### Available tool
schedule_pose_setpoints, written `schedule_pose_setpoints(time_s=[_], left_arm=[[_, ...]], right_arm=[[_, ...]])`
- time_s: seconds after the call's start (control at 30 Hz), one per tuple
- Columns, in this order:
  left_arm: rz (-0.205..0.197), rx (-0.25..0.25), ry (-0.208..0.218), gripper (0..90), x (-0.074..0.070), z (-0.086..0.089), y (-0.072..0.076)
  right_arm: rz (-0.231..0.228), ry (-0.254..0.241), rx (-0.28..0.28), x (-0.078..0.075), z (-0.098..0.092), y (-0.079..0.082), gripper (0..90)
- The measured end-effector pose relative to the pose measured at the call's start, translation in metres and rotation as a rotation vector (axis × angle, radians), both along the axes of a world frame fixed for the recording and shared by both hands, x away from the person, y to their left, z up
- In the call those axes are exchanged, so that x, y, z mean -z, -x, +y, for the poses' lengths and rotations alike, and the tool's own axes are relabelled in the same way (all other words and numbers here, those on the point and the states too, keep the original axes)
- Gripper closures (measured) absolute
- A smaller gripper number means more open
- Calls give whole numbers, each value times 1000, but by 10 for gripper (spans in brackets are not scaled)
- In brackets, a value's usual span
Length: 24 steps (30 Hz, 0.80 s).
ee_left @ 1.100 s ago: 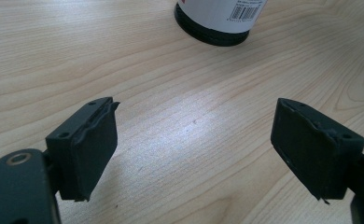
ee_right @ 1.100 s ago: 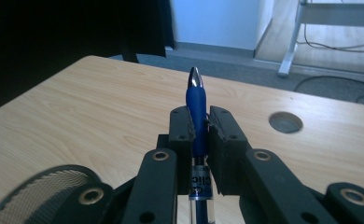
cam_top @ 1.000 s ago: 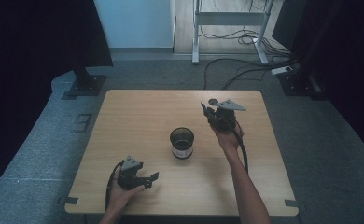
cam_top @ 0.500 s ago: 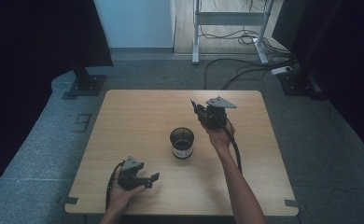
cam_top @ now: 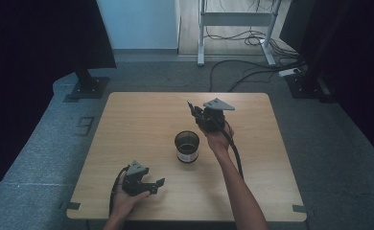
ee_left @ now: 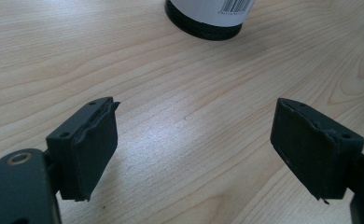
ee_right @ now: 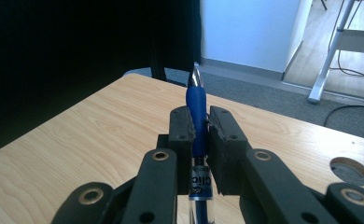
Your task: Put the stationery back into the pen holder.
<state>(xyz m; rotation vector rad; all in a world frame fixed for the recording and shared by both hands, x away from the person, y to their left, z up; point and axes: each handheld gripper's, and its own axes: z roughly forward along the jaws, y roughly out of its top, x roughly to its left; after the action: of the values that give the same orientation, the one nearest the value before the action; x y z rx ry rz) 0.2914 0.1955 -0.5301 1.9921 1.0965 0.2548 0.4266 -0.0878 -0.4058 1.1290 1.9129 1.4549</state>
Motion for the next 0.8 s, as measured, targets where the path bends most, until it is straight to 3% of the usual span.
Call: schedule_pose_setpoints(time_s=[0.8], left_arm=[[4, 1, -1, 152, 0, 0, 0]], right_arm=[[-9, -29, -48, 0, 35, 0, 782]])
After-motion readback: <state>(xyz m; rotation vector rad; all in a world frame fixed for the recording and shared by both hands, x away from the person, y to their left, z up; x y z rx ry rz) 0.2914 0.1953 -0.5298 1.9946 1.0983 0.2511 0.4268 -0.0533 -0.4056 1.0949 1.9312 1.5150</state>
